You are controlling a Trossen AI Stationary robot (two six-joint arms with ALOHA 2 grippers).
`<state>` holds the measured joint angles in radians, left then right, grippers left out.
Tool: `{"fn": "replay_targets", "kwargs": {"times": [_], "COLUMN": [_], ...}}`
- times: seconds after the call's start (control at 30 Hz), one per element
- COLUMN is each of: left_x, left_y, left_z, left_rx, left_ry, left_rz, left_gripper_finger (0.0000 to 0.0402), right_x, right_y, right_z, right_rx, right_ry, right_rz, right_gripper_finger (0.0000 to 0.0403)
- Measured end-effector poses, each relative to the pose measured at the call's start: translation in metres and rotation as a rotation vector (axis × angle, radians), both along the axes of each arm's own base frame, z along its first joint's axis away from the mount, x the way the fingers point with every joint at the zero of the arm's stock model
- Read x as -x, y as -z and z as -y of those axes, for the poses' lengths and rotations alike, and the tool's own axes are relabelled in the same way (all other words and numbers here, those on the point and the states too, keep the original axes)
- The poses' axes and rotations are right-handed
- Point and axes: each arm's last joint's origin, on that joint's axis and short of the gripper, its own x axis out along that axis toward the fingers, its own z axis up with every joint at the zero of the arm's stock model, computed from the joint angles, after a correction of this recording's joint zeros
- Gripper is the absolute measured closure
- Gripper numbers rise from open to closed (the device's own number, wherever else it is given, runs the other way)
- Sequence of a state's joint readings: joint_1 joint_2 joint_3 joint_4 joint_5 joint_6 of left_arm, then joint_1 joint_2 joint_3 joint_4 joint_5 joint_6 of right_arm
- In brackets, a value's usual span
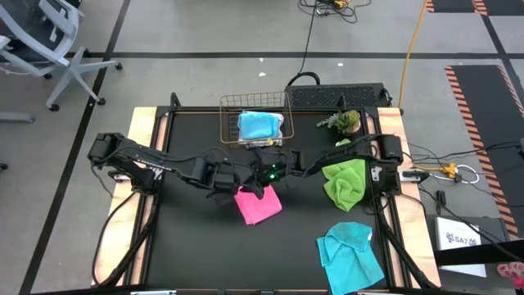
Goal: Fold microfiber towels
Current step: Fold the pink microfiber cloth
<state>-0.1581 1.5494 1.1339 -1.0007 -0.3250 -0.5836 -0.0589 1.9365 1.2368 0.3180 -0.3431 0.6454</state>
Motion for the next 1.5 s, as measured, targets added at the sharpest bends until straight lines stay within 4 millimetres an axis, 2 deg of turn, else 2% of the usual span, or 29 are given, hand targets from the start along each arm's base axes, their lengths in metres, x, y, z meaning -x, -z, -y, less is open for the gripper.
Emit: {"fn": "replay_targets", "kwargs": {"times": [0.13,0.23,0.43,0.5,0.57,0.7,0.83,1.03,1.3,1.5], "left_x": [-0.006,-0.012,-0.031,-0.037,-0.041,-0.047,-0.050,-0.051,-0.048,-0.045], "left_y": [-0.001,-0.002,0.011,0.021,0.033,0.053,0.063,0.064,0.065,0.069], "left_z": [0.000,0.000,-0.002,0.000,0.004,0.007,0.008,0.008,0.007,0.006], "left_rx": [-0.009,-0.018,0.032,0.056,0.061,0.065,0.085,0.104,0.102,0.093], "left_ry": [0.025,0.057,0.088,0.098,0.112,0.118,0.114,0.116,0.114,0.115], "left_rz": [0.056,0.103,0.152,0.136,0.098,0.034,0.015,0.014,-0.020,-0.048], "left_gripper_finger": [0.0378,0.0379,0.0397,0.0398,0.0399,0.0398,0.0398,0.0399,0.0397,0.0399], "right_x": [0.007,0.018,0.032,0.036,0.038,0.039,0.041,0.045,0.065,0.066], "right_y": [-0.009,-0.010,0.002,0.004,0.006,0.008,0.009,0.014,0.043,0.049], "right_z": [-0.001,-0.006,-0.031,-0.038,-0.044,-0.049,-0.050,-0.050,-0.050,-0.052], "right_rx": [0.007,-0.001,0.007,0.008,0.032,0.063,0.080,0.081,0.048,0.028], "right_ry": [-0.042,-0.086,-0.178,-0.197,-0.192,-0.166,-0.150,-0.150,-0.095,-0.081], "right_rz": [-0.035,-0.145,-0.332,-0.370,-0.405,-0.425,-0.445,-0.488,-0.582,-0.517], "right_gripper_finger": [0.0224,0.0244,0.0338,0.0375,0.0395,0.0393,0.0401,0.0402,0.0402,0.0403]}}
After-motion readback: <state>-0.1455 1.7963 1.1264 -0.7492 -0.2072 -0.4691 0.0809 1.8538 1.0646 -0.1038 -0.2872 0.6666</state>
